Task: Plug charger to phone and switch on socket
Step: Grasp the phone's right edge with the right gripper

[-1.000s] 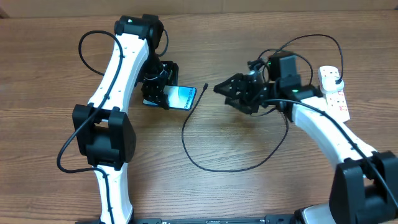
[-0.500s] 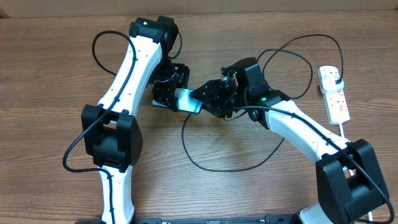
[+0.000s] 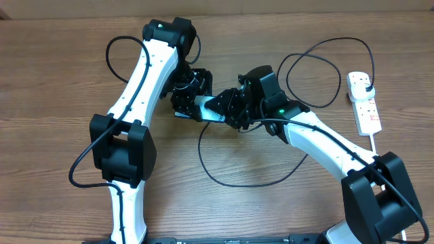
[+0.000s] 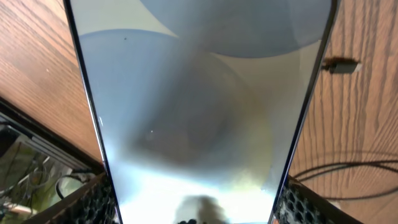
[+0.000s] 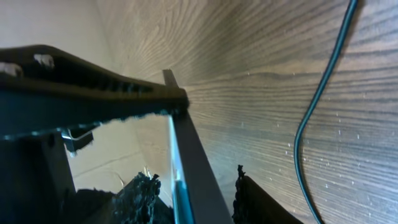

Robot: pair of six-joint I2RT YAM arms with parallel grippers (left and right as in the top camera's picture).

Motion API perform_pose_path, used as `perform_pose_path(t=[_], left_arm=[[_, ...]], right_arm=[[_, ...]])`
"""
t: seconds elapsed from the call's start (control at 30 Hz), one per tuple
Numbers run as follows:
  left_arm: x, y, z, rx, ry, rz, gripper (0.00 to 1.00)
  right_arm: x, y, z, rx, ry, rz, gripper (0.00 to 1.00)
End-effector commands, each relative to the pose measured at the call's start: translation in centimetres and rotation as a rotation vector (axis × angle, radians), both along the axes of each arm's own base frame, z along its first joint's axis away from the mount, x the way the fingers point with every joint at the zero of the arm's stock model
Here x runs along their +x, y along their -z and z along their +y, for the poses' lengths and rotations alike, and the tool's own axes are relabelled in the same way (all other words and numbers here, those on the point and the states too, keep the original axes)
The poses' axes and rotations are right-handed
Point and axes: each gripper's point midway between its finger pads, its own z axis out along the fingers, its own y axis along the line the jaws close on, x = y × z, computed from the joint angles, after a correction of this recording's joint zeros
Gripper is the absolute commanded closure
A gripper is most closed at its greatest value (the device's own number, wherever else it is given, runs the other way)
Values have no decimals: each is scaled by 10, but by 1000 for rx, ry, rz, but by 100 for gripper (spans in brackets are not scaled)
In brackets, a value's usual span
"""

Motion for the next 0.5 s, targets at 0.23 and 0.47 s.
perform_pose_path(t=[0.23,0.47], left_arm=[[2,-12,-11,-58,-17,-3,37],[2,-12,-11,-58,-17,-3,37]], right_arm=[[3,5,-1,-18,21,-10,70],[3,5,-1,-17,21,-11,72]])
